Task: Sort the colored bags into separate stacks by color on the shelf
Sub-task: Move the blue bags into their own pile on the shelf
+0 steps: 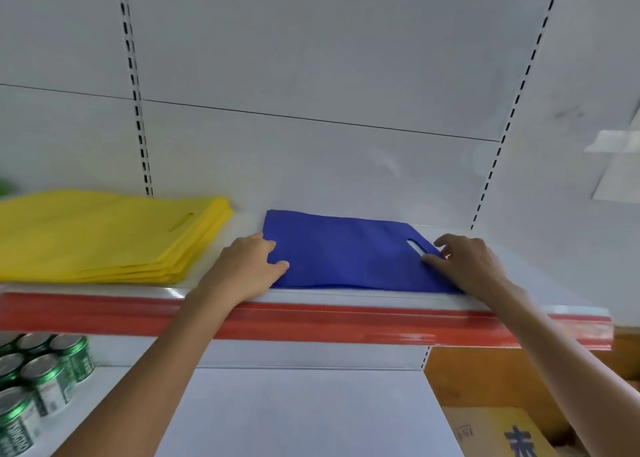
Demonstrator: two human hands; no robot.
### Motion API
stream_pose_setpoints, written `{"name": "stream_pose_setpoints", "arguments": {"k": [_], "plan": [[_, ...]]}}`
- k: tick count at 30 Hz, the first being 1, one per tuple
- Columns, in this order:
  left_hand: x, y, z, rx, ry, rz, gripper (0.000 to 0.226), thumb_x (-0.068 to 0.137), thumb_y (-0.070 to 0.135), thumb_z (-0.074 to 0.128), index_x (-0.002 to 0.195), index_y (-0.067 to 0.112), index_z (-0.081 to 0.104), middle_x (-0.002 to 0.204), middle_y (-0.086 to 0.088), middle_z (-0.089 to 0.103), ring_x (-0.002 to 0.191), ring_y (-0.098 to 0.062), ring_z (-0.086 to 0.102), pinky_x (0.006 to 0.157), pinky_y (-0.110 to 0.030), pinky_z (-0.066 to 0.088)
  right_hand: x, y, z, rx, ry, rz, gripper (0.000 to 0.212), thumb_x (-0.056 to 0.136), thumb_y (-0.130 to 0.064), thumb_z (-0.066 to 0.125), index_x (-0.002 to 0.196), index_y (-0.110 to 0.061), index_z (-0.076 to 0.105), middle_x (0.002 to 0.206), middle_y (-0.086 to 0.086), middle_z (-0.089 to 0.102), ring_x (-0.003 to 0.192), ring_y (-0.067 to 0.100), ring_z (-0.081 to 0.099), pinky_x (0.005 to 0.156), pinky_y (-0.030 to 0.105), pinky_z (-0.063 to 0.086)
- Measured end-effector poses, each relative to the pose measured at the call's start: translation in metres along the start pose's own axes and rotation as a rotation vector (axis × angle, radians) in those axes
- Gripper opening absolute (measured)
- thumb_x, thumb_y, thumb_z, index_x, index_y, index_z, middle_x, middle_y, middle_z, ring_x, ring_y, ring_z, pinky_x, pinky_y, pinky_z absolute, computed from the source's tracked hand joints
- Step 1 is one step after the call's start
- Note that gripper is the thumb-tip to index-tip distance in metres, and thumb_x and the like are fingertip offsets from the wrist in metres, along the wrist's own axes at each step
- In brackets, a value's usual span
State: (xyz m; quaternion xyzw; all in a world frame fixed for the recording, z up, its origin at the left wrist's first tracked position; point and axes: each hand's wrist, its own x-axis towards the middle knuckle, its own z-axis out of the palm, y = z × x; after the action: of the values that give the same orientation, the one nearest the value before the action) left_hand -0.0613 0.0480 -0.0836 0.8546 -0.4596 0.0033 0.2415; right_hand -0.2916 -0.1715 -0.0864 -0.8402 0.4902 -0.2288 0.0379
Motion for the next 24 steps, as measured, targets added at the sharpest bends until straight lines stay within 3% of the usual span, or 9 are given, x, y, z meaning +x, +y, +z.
{"name": "stream_pose_setpoints", "arguments": {"k": [3, 6, 9, 12, 16, 18, 24], "plan": [[0.000, -0.004, 0.000, -0.148, 0.093, -0.022, 0.050, 0.085, 0.026, 0.064, 0.132, 0.013, 0.051, 0.130, -0.010, 0.053, 0.119, -0.022, 0.049, 0.095, -0.026, 0.038, 0.001, 0.001, 0.003, 0.082, 0.065, -0.044, 0.034, 0.082, -0.025, 0.069, 0.113, -0.012, 0.062, 0.106, 0.009, 0.066, 0.098, 0.028, 0.058, 0.075, 0.031, 0.041], [0.001, -0.006, -0.001, -0.248, 0.181, -0.038, 0.047, 0.082, 0.016, 0.069, 0.127, 0.011, 0.055, 0.113, -0.008, 0.062, 0.090, -0.015, 0.056, 0.075, -0.015, 0.038, 0.003, 0.003, 0.001, 0.163, 0.127, -0.054, 0.034, 0.080, -0.003, 0.066, 0.113, -0.004, 0.061, 0.096, 0.013, 0.068, 0.096, 0.030, 0.058, 0.072, 0.028, 0.036], [0.002, -0.005, -0.002, -0.298, 0.246, -0.041, 0.042, 0.082, 0.011, 0.069, 0.122, 0.011, 0.058, 0.087, 0.000, 0.061, 0.075, -0.011, 0.053, 0.056, -0.009, 0.035, 0.002, 0.002, 0.002, 0.142, 0.129, -0.074, 0.025, 0.080, 0.001, 0.060, 0.105, -0.003, 0.066, 0.092, 0.015, 0.068, 0.094, 0.032, 0.059, 0.074, 0.030, 0.041], [0.001, -0.005, -0.001, -0.296, 0.320, -0.038, 0.040, 0.082, 0.011, 0.068, 0.121, 0.010, 0.058, 0.080, -0.001, 0.063, 0.077, -0.016, 0.057, 0.067, -0.019, 0.041, 0.002, 0.002, 0.003, 0.123, 0.141, -0.094, 0.021, 0.081, -0.002, 0.058, 0.097, -0.007, 0.069, 0.092, 0.014, 0.068, 0.089, 0.033, 0.059, 0.077, 0.036, 0.048], [-0.001, -0.005, 0.003, -0.226, 0.381, -0.022, 0.035, 0.085, 0.012, 0.065, 0.119, 0.011, 0.062, 0.100, -0.009, 0.069, 0.095, -0.024, 0.063, 0.082, -0.031, 0.051, 0.002, 0.004, 0.005, 0.087, 0.177, -0.128, 0.021, 0.083, -0.005, 0.057, 0.100, -0.009, 0.069, 0.098, 0.011, 0.065, 0.087, 0.031, 0.059, 0.075, 0.034, 0.044], [-0.004, -0.004, 0.004, -0.161, 0.405, 0.000, 0.030, 0.086, 0.015, 0.063, 0.116, 0.013, 0.064, 0.105, -0.007, 0.069, 0.097, -0.023, 0.063, 0.082, -0.035, 0.053, 0.001, 0.004, 0.005, 0.094, 0.199, -0.146, 0.021, 0.084, -0.006, 0.057, 0.102, -0.009, 0.068, 0.102, 0.011, 0.064, 0.088, 0.032, 0.060, 0.075, 0.034, 0.044], [-0.008, -0.003, 0.003, -0.058, 0.401, 0.068, 0.022, 0.089, 0.019, 0.059, 0.108, 0.016, 0.069, 0.103, -0.004, 0.069, 0.092, -0.019, 0.063, 0.071, -0.027, 0.047, -0.001, -0.001, 0.003, 0.132, 0.147, -0.133, 0.009, 0.087, -0.014, 0.056, 0.092, -0.013, 0.063, 0.099, 0.009, 0.067, 0.090, 0.030, 0.060, 0.071, 0.033, 0.044]]}}
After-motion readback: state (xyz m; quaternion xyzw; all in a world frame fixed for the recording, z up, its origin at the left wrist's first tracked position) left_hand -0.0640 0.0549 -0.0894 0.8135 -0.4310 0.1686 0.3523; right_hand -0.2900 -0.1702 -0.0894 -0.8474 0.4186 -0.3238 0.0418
